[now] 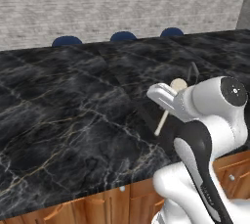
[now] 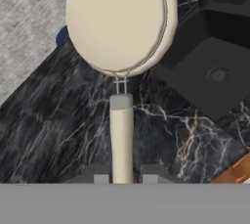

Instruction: Grab the spray bottle from the cabinet, then place it next to the cutting board for sanitizing. Then grab the dish brush from the countertop next to the sink and place it next to the cutting board.

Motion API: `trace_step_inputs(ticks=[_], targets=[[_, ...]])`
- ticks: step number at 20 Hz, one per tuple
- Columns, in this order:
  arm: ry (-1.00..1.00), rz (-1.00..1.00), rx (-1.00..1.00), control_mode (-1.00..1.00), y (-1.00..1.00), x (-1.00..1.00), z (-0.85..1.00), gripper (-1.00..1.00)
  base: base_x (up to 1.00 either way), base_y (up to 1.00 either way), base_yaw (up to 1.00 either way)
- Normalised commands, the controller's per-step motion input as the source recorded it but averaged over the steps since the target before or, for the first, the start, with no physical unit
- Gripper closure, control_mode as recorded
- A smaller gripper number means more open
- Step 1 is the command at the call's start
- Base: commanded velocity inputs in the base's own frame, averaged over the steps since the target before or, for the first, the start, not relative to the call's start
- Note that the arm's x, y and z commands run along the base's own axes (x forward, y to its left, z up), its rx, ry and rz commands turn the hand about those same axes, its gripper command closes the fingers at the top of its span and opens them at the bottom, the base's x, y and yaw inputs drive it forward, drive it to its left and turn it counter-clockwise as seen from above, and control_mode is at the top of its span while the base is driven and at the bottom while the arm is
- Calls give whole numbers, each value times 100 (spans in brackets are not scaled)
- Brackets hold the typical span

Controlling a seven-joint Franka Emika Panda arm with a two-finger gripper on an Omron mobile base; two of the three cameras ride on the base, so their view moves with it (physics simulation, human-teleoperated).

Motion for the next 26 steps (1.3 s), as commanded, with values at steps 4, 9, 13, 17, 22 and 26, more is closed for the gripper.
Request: trace_step_inputs(ticks=[4,9,13,17,22,26], targets=[[-14,-1,2,-100,-13,-89,12,100,0,0,0],[-25,0,0,-100,0,-92,0,100,0,0,0],[0,0,0,100,0,0,0,100,-61,6,7],[0,0,0,100,0,0,0,100,-44,47,40],[0,0,0,100,0,0,0,100,0,35,88],[0,0,0,100,0,0,0,100,0,12,97]])
